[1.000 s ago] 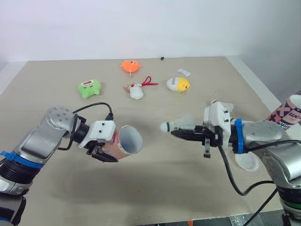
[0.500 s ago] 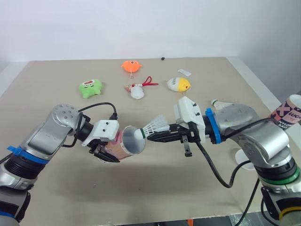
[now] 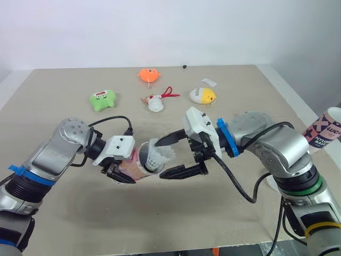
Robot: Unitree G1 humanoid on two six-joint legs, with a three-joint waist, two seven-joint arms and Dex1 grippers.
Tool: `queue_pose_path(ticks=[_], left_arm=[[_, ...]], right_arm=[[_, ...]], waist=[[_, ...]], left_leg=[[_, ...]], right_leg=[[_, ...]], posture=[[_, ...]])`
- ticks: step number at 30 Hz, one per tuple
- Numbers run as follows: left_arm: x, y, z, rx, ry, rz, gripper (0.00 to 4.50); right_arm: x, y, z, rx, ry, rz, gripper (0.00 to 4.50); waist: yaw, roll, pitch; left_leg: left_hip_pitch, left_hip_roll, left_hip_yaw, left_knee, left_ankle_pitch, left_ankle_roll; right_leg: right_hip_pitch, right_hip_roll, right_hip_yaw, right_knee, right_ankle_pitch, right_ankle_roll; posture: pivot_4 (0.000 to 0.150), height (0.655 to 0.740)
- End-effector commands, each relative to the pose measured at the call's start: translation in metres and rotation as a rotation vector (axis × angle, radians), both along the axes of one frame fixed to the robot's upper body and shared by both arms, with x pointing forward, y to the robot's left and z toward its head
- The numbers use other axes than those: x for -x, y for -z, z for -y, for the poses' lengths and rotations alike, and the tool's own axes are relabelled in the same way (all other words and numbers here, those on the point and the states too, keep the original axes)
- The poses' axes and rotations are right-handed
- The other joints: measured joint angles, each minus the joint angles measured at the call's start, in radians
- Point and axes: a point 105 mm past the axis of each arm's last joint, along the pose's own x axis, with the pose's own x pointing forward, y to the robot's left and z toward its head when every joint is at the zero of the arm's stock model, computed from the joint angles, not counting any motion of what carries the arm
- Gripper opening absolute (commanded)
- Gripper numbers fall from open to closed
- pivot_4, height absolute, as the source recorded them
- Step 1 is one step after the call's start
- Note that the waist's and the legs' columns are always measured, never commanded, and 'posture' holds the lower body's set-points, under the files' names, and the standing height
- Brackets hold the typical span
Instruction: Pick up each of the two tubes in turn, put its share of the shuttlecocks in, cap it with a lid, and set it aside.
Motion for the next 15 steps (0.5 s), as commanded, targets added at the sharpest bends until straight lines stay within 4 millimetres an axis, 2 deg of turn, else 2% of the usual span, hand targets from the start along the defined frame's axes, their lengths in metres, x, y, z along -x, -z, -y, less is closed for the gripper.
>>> queue_pose_path(ticks=[1,4,8,11,14,15], left_arm=[[0.0,0.003,0.0,-0.008,-0.015,0.0,3.05],[0.001,0.004,0.0,-0.002,-0.019,-0.005,3.05],[0.001,0.006,-0.001,-0.004,-0.02,-0.009,3.05],[0.001,0.006,0.002,0.004,-0.012,-0.008,3.05],[0.002,0.007,0.002,0.004,-0.011,-0.009,3.05],[0.002,0.007,0.002,0.003,-0.011,-0.011,3.05]], right_arm=[[0.007,-0.032,0.022,-0.12,0.008,-0.011,4.41],[0.011,-0.037,0.041,-0.163,0.057,-0.026,4.41],[0.018,-0.031,0.048,-0.172,0.132,-0.038,4.41],[-0.013,-0.026,0.086,-0.182,0.449,-0.018,4.41],[-0.029,-0.012,0.122,-0.13,0.688,0.009,4.41],[-0.034,-0.008,0.141,-0.122,0.791,0.015,4.41]], waist=[[0.002,0.0,0.0],[0.003,0.0,0.0],[0.002,0.002,-0.001],[0.003,0.002,-0.001],[0.007,0.002,-0.001],[0.007,0.002,-0.001]], left_leg=[[0.0,0.0,0.0,0.0,0.0,0.0],[0.0,-0.001,0.0,0.0,0.0,0.0],[0.0,0.0,-0.001,-0.001,0.0,0.0],[0.0,-0.001,-0.001,0.0,0.0,0.0],[0.0,-0.002,0.0,0.001,0.0,0.0],[0.0,-0.002,0.001,0.001,0.0,0.0]], right_leg=[[0.0,0.0,0.0,0.0,0.0,0.0],[0.001,-0.001,0.0,0.0,0.0,0.001],[0.001,0.0,0.0,0.0,-0.001,0.0],[0.001,0.0,0.0,0.0,0.0,0.001],[0.002,-0.002,0.0,-0.001,0.001,0.003],[0.002,-0.002,0.002,-0.001,0.001,0.003]], posture=[[0.15,0.74],[0.15,0.74],[0.15,0.74],[0.15,0.74],[0.15,0.74],[0.15,0.74]])
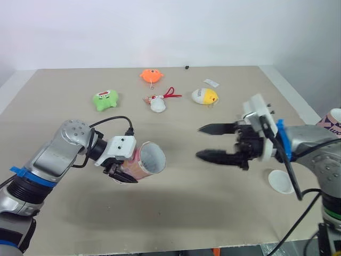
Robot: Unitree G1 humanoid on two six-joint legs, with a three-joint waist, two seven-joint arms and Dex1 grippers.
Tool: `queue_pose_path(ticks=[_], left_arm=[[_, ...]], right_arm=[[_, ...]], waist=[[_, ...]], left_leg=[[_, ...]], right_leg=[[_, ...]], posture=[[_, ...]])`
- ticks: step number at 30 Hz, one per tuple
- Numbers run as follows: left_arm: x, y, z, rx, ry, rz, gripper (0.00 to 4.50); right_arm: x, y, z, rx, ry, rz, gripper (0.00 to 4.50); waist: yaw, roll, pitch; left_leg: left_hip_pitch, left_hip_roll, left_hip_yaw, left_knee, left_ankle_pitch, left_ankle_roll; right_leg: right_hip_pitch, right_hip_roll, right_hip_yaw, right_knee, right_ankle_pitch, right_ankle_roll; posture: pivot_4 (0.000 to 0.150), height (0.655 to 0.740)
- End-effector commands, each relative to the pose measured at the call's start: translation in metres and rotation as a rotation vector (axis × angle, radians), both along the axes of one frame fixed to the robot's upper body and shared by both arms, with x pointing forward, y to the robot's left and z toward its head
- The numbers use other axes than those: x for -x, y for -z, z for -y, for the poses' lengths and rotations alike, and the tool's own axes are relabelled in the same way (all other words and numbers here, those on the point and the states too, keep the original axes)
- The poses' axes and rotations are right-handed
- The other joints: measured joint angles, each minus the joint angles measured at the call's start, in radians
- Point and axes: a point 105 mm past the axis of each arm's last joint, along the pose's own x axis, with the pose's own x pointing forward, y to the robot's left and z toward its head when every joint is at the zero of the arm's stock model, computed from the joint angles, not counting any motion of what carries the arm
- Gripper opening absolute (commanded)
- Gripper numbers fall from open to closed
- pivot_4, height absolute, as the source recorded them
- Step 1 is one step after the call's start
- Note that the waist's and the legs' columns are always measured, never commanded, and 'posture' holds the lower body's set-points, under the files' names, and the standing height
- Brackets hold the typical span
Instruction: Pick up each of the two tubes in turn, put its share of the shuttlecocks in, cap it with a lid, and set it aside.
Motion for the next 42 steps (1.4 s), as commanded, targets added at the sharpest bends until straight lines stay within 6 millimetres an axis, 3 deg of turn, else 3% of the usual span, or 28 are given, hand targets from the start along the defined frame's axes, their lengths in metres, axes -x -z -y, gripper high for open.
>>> queue_pose_path(ticks=[1,3,6,11,15,22,37,40,42], left_arm=[[0.003,0.006,-0.002,-0.014,-0.003,-0.018,3.05],[0.004,0.008,-0.001,-0.01,-0.002,-0.026,3.05],[0.004,0.009,0.002,-0.006,0.011,-0.032,3.05],[-0.001,0.008,0.006,-0.002,0.024,-0.022,3.05],[-0.001,0.007,0.008,0.005,0.03,-0.021,3.05],[0.0,0.005,0.007,0.009,0.024,-0.017,3.05],[0.002,0.003,0.005,0.011,-0.003,-0.011,3.05],[0.002,0.003,0.006,0.012,-0.005,-0.01,3.05],[0.002,0.003,0.006,0.013,-0.006,-0.009,3.05]], right_arm=[[-0.013,-0.001,0.053,0.031,0.305,0.054,4.41],[-0.009,0.003,0.101,0.054,0.532,0.081,4.41],[0.003,0.02,0.138,0.117,0.68,0.061,4.41],[0.012,0.054,0.182,0.172,0.828,-0.025,4.41],[0.004,0.066,0.203,0.164,0.908,-0.042,4.41],[-0.021,0.08,0.216,0.153,0.955,-0.058,4.41],[-0.06,0.092,0.199,0.126,0.912,-0.073,4.41],[-0.065,0.094,0.197,0.126,0.908,-0.065,3.55],[-0.066,0.094,0.197,0.118,0.903,-0.064,2.65]], waist=[[0.0,0.0,0.0],[0.001,0.001,-0.001],[0.009,0.002,-0.001],[0.009,0.006,-0.003],[0.006,0.006,-0.004],[-0.002,0.007,-0.004],[-0.005,0.008,-0.004],[-0.005,0.008,-0.004],[-0.005,0.008,-0.004]], left_leg=[[0.0,0.0,0.001,0.0,0.0,0.0],[0.0,0.0,0.001,-0.001,0.0,0.0],[0.0,-0.001,0.0,-0.001,0.0,0.0],[0.003,-0.001,0.002,-0.001,-0.001,0.001],[0.004,-0.002,0.005,0.0,0.001,0.002],[0.004,-0.003,0.006,0.001,0.002,0.003],[0.003,-0.003,0.006,-0.001,0.001,0.003],[0.003,-0.004,0.006,-0.001,0.001,0.003],[0.003,-0.003,0.006,-0.001,0.001,0.003]], right_leg=[[0.0,0.0,0.001,0.0,0.0,0.001],[-0.001,0.0,0.002,-0.001,0.0,0.002],[0.0,0.0,0.001,-0.001,-0.002,0.002],[0.001,0.001,0.003,-0.001,-0.001,0.002],[0.002,0.0,0.008,-0.001,0.001,0.001],[0.002,0.0,0.01,-0.001,0.002,0.002],[0.002,-0.001,0.01,-0.002,0.002,0.005],[0.002,0.0,0.01,-0.002,0.002,0.005],[0.002,-0.001,0.009,-0.002,0.002,0.006]], posture=[[0.15,0.74],[0.15,0.74],[0.15,0.74],[0.15,0.74],[0.15,0.74],[0.15,0.74],[0.15,0.74],[0.15,0.74],[0.15,0.74]])
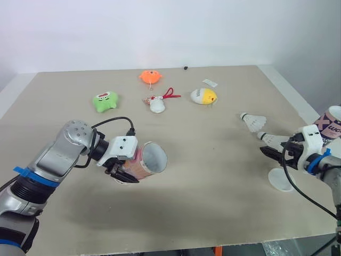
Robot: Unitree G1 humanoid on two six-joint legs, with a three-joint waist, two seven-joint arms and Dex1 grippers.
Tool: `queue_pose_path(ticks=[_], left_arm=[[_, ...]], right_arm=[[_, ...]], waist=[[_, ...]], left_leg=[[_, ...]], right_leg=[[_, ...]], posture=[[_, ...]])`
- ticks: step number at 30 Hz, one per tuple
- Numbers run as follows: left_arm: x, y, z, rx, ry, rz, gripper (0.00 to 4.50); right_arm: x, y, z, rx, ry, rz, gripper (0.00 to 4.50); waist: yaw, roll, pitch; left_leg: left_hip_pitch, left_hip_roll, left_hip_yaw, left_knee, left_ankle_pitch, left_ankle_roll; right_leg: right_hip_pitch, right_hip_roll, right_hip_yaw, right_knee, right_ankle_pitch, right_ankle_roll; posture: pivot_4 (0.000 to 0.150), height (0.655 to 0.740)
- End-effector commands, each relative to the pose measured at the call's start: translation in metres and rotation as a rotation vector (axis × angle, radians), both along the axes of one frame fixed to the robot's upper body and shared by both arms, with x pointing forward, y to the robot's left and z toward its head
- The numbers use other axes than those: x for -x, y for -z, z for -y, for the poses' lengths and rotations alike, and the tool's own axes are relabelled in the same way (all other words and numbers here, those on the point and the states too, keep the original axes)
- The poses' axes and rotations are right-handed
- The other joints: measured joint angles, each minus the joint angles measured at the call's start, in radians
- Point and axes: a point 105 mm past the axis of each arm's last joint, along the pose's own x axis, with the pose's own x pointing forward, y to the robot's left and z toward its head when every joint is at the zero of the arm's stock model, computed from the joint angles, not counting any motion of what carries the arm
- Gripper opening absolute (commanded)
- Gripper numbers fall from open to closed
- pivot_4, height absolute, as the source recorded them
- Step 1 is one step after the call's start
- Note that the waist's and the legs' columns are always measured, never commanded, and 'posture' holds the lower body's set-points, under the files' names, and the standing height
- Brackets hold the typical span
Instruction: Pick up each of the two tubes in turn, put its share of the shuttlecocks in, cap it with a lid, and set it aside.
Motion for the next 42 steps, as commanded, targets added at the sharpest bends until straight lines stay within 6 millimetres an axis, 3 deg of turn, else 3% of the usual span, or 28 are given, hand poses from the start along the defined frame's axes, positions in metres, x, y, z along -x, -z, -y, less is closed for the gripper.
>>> queue_pose_path(ticks=[1,5,6,9,14,16,19,22,28,35,38,42], left_arm=[[0.004,0.001,0.002,0.007,0.007,0.001,3.05],[0.004,0.0,0.002,0.005,0.003,0.006,3.05],[0.004,0.0,0.002,0.006,0.003,0.008,3.05],[0.004,0.0,0.003,0.008,0.004,0.012,3.05],[0.004,0.0,0.003,0.008,0.003,0.012,3.05],[0.003,0.001,0.003,0.006,0.003,0.013,3.05],[0.003,0.0,0.003,0.005,0.005,0.014,3.05],[0.002,0.001,0.003,0.005,0.008,0.017,3.05],[-0.001,0.001,0.005,0.007,0.016,0.019,3.05],[-0.002,0.0,0.006,0.008,0.017,0.021,3.05],[-0.003,0.0,0.006,0.01,0.015,0.022,3.05],[-0.004,-0.001,0.006,0.016,0.005,0.024,3.05]], right_arm=[[-0.004,-0.009,0.001,0.01,-0.006,0.045,2.19],[-0.006,-0.01,0.002,0.023,0.003,0.063,0.16],[-0.006,-0.011,0.001,0.022,-0.001,0.065,0.06],[-0.003,-0.016,-0.003,0.015,-0.031,0.074,0.06],[0.016,-0.038,-0.03,-0.02,-0.214,0.12,0.06],[0.029,-0.057,-0.053,-0.041,-0.353,0.148,0.06],[0.055,-0.093,-0.105,-0.022,-0.631,0.202,0.06],[0.075,-0.113,-0.15,-0.003,-0.848,0.228,0.06],[0.106,-0.1,-0.208,0.131,-1.177,0.149,0.06],[0.083,-0.111,-0.254,0.115,-1.275,0.169,0.06],[0.085,-0.117,-0.267,0.085,-1.339,0.154,0.06],[0.088,-0.108,-0.272,0.129,-1.405,0.093,0.06]], waist=[[0.0,0.0,0.0],[0.0,0.0,0.0],[0.0,0.0,0.0],[0.0,0.0,0.0],[0.003,0.002,0.0],[0.003,0.003,0.0],[0.0,0.006,0.001],[-0.002,0.005,0.001],[0.004,0.002,0.001],[-0.002,0.001,0.002],[0.001,0.002,0.002],[0.007,0.001,0.002]], left_leg=[[0.0,0.0,0.0,0.0,0.0,0.0],[0.0,0.0,0.0,0.0,0.0,0.0],[0.0,0.0,0.0,0.0,0.0,0.0],[0.0,0.0,0.0,0.0,0.0,0.0],[-0.001,0.0,0.0,0.0,0.0,0.0],[-0.001,0.0,-0.001,0.0,0.0,0.0],[-0.001,0.0,-0.001,0.0,0.0,0.0],[0.0,0.0,-0.002,0.0,0.0,0.0],[-0.001,0.0,-0.003,0.001,0.0,0.0],[-0.002,-0.001,-0.002,0.001,0.0,0.0],[-0.003,0.0,-0.003,0.001,0.0,0.0],[-0.004,-0.001,-0.003,0.0,-0.001,0.0]], right_leg=[[0.0,0.0,0.0,0.0,0.0,0.0],[0.0,0.0,0.0,0.0,0.0,0.0],[0.0,0.0,0.0,0.0,0.0,0.0],[0.0,0.0,0.0,0.0,0.0,0.0],[0.0,0.0,0.0,0.0,0.0,0.0],[0.0,0.0,0.0,0.0,0.0,0.001],[0.0,0.0,0.0,0.0,0.0,0.001],[0.0,0.0,-0.001,0.0,0.0,0.001],[0.0,0.0,-0.002,-0.001,-0.003,-0.004],[-0.002,-0.002,-0.001,0.0,-0.002,-0.004],[-0.002,-0.001,-0.002,0.0,-0.003,-0.005],[-0.002,-0.002,-0.004,0.0,-0.003,-0.001]], posture=[[0.15,0.74],[0.15,0.74],[0.15,0.74],[0.15,0.74],[0.15,0.74],[0.15,0.74],[0.15,0.74],[0.15,0.74],[0.15,0.74],[0.15,0.74],[0.15,0.74],[0.15,0.74]])
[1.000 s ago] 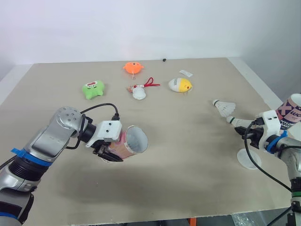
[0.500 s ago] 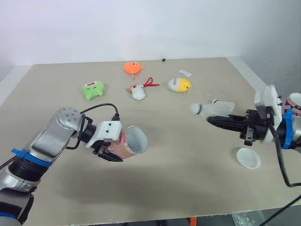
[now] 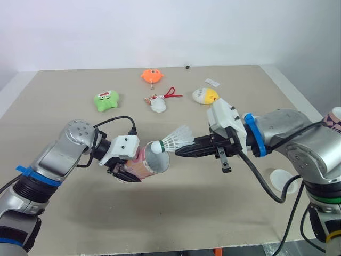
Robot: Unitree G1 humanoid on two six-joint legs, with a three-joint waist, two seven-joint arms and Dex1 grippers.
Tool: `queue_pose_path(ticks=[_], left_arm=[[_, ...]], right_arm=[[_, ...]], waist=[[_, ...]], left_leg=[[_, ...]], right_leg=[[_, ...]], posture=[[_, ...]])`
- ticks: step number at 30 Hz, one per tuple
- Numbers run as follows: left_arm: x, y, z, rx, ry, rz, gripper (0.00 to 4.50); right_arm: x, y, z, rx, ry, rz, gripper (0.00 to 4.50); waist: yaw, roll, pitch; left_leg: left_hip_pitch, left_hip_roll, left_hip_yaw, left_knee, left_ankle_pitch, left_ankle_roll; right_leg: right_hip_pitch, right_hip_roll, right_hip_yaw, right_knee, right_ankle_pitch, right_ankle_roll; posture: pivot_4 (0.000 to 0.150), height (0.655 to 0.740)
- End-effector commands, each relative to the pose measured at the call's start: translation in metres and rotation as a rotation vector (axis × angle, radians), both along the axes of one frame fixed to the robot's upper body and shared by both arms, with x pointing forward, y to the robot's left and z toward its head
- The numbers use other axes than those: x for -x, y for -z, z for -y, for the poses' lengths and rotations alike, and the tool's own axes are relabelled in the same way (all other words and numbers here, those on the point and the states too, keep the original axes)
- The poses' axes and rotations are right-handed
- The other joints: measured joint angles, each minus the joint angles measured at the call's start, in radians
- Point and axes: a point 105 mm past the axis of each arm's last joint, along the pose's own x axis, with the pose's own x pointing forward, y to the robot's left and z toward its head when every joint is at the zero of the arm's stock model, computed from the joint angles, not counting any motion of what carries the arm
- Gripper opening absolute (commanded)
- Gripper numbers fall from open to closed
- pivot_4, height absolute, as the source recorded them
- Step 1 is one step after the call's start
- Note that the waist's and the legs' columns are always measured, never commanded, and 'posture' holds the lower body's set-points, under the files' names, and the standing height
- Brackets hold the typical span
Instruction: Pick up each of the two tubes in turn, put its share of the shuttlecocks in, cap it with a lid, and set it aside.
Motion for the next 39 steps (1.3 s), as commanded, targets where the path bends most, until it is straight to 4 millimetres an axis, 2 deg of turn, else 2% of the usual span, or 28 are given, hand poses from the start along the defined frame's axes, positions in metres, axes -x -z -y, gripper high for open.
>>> queue_pose_path(ticks=[1,8,11,14,15,19,20,23,25,26,28,30,33,39], left_arm=[[-0.001,0.0,0.002,0.004,-0.012,0.01,3.05],[-0.001,0.001,0.001,0.007,-0.022,0.011,3.05],[-0.001,0.0,0.001,0.009,-0.024,0.012,3.05],[-0.001,0.0,0.001,0.01,-0.025,0.012,3.05],[-0.001,0.0,0.001,0.01,-0.026,0.012,3.05],[0.001,0.001,0.002,0.013,-0.027,0.01,3.05],[0.001,0.001,0.002,0.013,-0.027,0.01,3.05],[0.002,0.003,0.001,0.013,-0.03,0.007,3.05],[0.002,0.003,0.001,0.016,-0.031,0.007,3.05],[0.002,0.003,0.002,0.019,-0.033,0.007,3.05],[0.003,0.003,0.001,0.021,-0.037,0.006,3.05],[0.004,0.004,0.0,0.02,-0.04,0.004,3.05],[0.004,0.005,-0.001,0.02,-0.042,0.002,3.05],[0.003,0.004,0.002,0.024,-0.033,0.002,3.05]], right_arm=[[0.003,0.004,-0.001,0.055,-0.038,0.015,0.06],[-0.003,0.012,-0.011,0.11,-0.08,0.007,0.06],[-0.003,0.013,-0.015,0.113,-0.106,-0.018,0.87],[-0.003,0.006,-0.018,0.087,-0.12,-0.035,2.23],[-0.003,0.002,-0.018,0.067,-0.125,-0.046,2.33],[0.007,-0.017,-0.008,-0.024,-0.151,-0.115,4.24],[0.009,-0.02,-0.005,-0.039,-0.151,-0.128,4.24],[0.009,-0.033,0.012,-0.147,-0.078,-0.166,4.24],[-0.005,-0.037,0.029,-0.196,0.055,-0.145,4.24],[-0.018,-0.035,0.043,-0.209,0.17,-0.126,4.24],[-0.049,-0.022,0.08,-0.2,0.456,-0.055,4.24],[-0.068,-0.008,0.115,-0.182,0.68,-0.051,4.24],[-0.081,0.012,0.166,-0.175,0.946,-0.045,4.24],[-0.079,0.044,0.208,-0.174,1.146,-0.061,4.24]], waist=[[0.002,0.0,0.0],[0.001,0.0,0.0],[0.001,0.0,0.0],[0.002,0.0,0.0],[0.002,0.0,0.0],[0.005,0.0,0.0],[0.005,0.0,0.0],[0.007,0.0,0.0],[0.008,0.0,0.0],[0.009,0.0,0.0],[0.011,-0.001,0.0],[0.013,-0.002,-0.001],[0.013,-0.001,-0.001],[0.012,0.0,-0.001]], left_leg=[[0.0,0.0,0.0,0.0,0.0,0.0],[0.001,0.001,0.0,0.001,0.0,0.0],[0.001,0.001,0.0,0.001,0.0,0.0],[0.0,0.001,0.0,0.0,0.0,0.0],[0.0,0.001,0.0,0.0,0.0,0.0],[0.0,0.001,-0.001,0.0,0.0,0.0],[0.0,0.001,-0.001,0.0,0.0,0.0],[0.0,0.001,-0.001,0.0,0.0,0.0],[0.0,0.001,-0.002,0.0,0.0,0.0],[0.0,0.001,-0.001,0.0,0.0,0.0],[0.0,0.001,-0.001,0.0,0.0,0.0],[0.0,0.001,-0.001,0.0,0.0,0.0],[0.0,0.0,0.001,0.0,0.0,0.0],[0.001,0.001,0.001,-0.001,0.0,0.0]], right_leg=[[0.0,0.0,0.0,0.0,0.0,0.0],[0.0,0.001,-0.001,0.001,0.0,-0.004],[0.0,0.001,-0.001,0.001,0.0,-0.004],[0.0,0.001,-0.001,0.001,0.0,-0.002],[0.0,0.001,-0.001,0.001,0.001,-0.002],[0.0,0.001,-0.002,0.001,0.001,-0.002],[0.0,0.001,-0.002,0.001,0.001,-0.001],[0.0,0.001,-0.002,0.001,0.001,-0.001],[0.0,0.001,-0.002,0.0,0.001,-0.001],[0.0,0.001,-0.002,0.001,0.001,-0.001],[0.0,0.001,-0.002,0.001,0.001,-0.001],[0.001,0.001,-0.002,0.0,0.0,-0.002],[0.0,0.001,0.0,0.0,0.0,-0.002],[0.0,0.003,0.001,0.0,0.001,-0.001]], posture=[[0.15,0.74],[0.15,0.74],[0.15,0.74],[0.15,0.74],[0.15,0.74],[0.15,0.74],[0.15,0.74],[0.15,0.74],[0.15,0.74],[0.15,0.74],[0.15,0.74],[0.15,0.74],[0.15,0.74],[0.15,0.74]])
